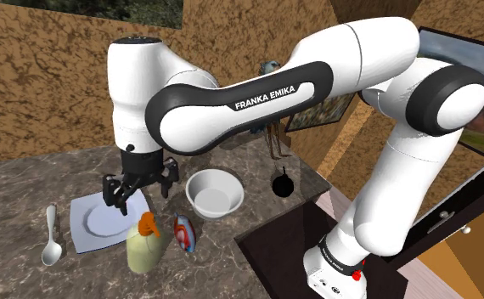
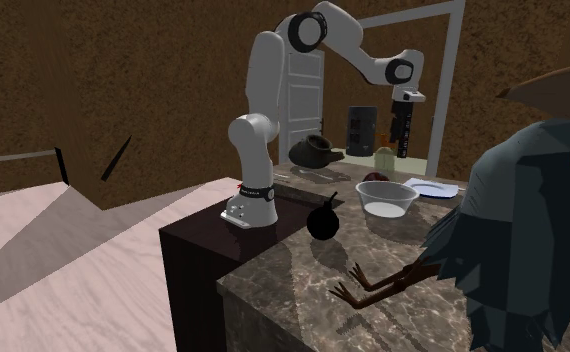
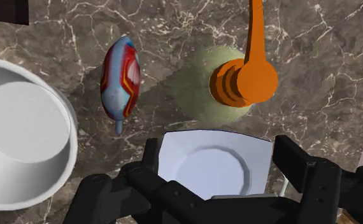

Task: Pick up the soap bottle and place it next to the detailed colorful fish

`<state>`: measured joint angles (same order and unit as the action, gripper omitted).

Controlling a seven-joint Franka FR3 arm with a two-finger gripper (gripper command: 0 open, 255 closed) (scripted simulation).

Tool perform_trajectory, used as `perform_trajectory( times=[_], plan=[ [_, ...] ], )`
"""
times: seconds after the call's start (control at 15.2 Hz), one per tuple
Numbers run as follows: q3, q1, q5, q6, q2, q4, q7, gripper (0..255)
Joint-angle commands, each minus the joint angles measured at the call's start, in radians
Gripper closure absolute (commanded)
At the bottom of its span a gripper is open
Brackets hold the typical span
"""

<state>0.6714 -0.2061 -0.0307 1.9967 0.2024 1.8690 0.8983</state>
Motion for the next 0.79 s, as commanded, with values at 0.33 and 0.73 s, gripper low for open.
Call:
perform_trajectory(
  times=[0.33, 0.73],
  plan=[
    [0.003, 0.010, 0.021, -0.121, -0.031, -0.096, -0.014, 0],
    [0.003, 0.010, 0.020, -0.121, -0.030, -0.096, -0.014, 0]
  ],
)
